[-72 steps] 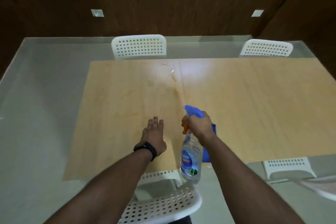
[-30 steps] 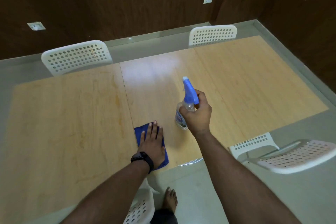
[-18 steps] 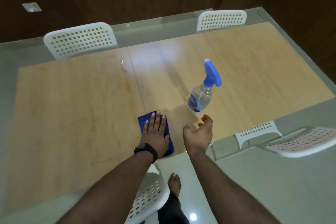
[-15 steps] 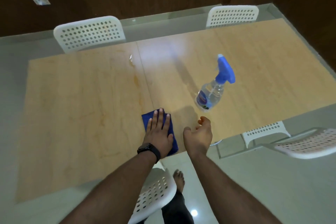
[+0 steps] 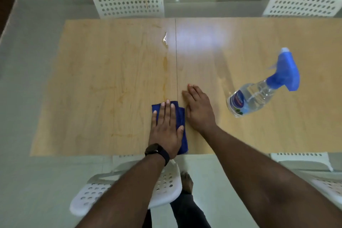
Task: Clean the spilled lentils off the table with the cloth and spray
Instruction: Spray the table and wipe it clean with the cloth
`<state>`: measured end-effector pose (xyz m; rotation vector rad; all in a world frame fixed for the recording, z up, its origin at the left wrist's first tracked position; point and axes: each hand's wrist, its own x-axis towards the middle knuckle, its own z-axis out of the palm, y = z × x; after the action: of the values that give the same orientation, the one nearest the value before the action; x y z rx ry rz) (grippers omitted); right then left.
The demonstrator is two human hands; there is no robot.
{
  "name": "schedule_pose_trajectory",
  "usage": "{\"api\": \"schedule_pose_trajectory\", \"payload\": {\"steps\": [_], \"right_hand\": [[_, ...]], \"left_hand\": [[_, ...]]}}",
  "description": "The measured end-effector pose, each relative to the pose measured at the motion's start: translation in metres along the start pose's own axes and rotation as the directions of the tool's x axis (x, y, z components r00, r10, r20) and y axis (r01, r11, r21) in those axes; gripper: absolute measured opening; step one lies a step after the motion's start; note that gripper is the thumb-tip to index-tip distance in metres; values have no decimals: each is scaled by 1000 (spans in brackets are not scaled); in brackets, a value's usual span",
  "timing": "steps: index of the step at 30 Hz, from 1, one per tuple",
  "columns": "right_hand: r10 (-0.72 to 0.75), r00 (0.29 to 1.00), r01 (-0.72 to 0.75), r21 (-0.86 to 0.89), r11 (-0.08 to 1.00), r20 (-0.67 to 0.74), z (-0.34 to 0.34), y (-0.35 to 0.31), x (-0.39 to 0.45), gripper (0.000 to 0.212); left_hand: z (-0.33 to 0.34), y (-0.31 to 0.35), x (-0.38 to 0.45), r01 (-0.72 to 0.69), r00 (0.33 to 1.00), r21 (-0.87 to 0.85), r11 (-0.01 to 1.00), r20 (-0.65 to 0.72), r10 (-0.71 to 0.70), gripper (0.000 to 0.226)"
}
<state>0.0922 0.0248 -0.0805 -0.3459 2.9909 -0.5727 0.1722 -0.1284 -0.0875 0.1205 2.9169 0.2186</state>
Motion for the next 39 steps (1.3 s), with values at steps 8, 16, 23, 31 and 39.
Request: {"api": "schedule_pose_trajectory", "payload": {"steps": [8, 16, 23, 31, 39], "right_hand": [[-6, 1000, 6, -20, 1000, -5, 13, 8, 0, 60], [16, 1000, -17, -29, 999, -11, 6, 1, -3, 58], [25, 1000, -26, -60, 998, -4, 8, -1, -4, 58], [58, 998, -57, 7, 998, -24, 20, 7, -1, 62], [201, 978, -198, 66, 978, -50, 12, 1, 18, 58]], "left_hand": [[-6, -14, 78, -58, 997, 53, 997, -49, 60, 77], [7, 4, -5, -21, 1000, 27, 999, -20, 22, 75], [8, -1, -16, -36, 999, 46, 998, -5, 36, 75], [-17, -18, 133, -30, 997, 70, 997, -70, 35, 76], [-11, -11, 57, -88, 996, 48, 995, 5, 88, 75]]}}
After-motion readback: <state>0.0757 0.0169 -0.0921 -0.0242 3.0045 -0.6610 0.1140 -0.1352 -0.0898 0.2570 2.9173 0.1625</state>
